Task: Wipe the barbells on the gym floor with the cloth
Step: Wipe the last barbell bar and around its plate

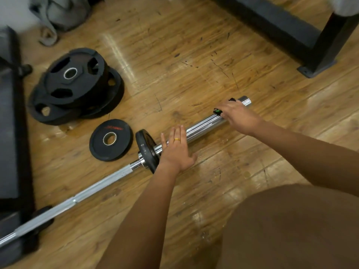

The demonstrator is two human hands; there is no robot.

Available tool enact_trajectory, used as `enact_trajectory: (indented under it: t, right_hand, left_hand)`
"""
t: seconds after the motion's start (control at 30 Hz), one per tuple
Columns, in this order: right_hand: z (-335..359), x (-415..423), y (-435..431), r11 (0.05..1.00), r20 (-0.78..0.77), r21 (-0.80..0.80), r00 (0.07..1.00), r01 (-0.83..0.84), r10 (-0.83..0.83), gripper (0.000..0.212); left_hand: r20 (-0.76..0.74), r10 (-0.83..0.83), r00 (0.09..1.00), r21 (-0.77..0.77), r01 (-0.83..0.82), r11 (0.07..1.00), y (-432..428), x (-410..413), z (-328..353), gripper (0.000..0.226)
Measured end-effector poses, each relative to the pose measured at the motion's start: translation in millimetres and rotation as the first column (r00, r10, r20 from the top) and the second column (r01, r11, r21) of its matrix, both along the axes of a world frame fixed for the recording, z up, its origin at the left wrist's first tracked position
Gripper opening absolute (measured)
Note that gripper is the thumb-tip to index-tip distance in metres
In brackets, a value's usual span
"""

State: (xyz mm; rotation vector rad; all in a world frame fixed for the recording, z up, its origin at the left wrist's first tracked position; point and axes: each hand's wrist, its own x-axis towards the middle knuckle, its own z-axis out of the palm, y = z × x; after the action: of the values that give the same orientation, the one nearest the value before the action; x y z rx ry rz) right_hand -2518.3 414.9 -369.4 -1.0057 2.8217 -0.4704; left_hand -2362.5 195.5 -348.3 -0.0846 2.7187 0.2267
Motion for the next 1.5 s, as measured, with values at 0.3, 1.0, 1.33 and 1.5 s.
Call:
enact_trajectory:
  t: [0.3,1.0,1.33,1.5]
  right_hand:
    - [0,2,9,1.000,0.003,0.010,1.000,0.013,-0.013,0.033]
    - [13,29,49,0.977,0.049,0.096,0.980,0.190,-0.195,0.042]
    - [18,44,68,0.977,0.057,0.082,0.978,0.196,-0.200,0.037]
    - [10,68,64,0.977,-0.001,0.051,0.978,0.208,-0.208,0.032]
  left_hand:
    - [0.001,0.007,1.000,0.005,-0.007,1.000,7,8,0,0.107]
    - [0.017,0.005,1.000,0.034,-0.006,0.999,38,51,1,0.107]
    - [-0.024,0.011,1.000,-0.003,-0.012,1.000,54,73,-15,0.109]
    - [-0.075,0.042,0.996,0.005,-0.041,0.999,65,88,-29,0.117]
